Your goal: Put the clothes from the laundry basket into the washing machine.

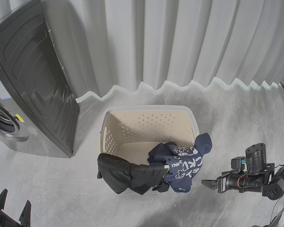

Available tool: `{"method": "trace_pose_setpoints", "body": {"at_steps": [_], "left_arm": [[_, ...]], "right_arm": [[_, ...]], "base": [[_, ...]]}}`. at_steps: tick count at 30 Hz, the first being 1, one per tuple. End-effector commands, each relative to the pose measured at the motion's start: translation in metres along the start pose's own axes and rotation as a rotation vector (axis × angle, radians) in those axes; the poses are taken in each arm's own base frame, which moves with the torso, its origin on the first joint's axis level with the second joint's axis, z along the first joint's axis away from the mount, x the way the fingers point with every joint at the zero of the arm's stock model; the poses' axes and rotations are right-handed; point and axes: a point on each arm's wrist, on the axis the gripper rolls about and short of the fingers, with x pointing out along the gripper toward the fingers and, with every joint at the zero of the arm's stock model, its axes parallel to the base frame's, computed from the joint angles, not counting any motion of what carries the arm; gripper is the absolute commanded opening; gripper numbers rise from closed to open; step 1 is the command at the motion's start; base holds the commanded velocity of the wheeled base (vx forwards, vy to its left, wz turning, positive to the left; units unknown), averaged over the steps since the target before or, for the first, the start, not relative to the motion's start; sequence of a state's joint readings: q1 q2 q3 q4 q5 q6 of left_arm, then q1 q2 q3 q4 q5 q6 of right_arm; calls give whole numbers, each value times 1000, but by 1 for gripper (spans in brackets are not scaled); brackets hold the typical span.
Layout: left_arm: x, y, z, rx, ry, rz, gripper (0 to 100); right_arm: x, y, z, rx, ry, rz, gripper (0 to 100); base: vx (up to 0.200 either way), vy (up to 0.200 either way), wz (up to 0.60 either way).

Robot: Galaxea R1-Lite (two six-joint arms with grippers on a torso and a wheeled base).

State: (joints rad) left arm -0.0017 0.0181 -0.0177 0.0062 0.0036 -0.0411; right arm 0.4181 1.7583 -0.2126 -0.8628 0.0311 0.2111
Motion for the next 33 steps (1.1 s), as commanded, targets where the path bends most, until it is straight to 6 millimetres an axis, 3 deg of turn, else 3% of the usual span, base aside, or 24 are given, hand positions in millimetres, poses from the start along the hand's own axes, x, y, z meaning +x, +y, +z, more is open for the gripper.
{"method": "trace_pose_setpoints", "body": {"at_steps": [1, 5, 11, 28, 29, 33], "left_arm": [[0, 0, -4, 0, 4, 0, 100], [0, 0, -4, 0, 4, -2, 100], [0, 0, -4, 1, 4, -2, 100], [0, 0, -4, 1, 4, -2, 100], [0, 0, -4, 1, 4, 0, 100], [0, 0, -4, 1, 4, 0, 100]], "right_arm": [[31, 5, -4, -7, 43, 11, 100], [55, 6, -3, -10, 6, 21, 100], [76, 9, -1, -14, -9, 29, 100], [101, 19, 20, 21, -95, 32, 100], [102, 20, 22, 23, -100, 35, 0], [104, 20, 23, 26, -106, 37, 0]], "base": [[0, 0, 0], [0, 0, 0], [0, 0, 0], [0, 0, 0], [0, 0, 0], [0, 0, 0]]}}
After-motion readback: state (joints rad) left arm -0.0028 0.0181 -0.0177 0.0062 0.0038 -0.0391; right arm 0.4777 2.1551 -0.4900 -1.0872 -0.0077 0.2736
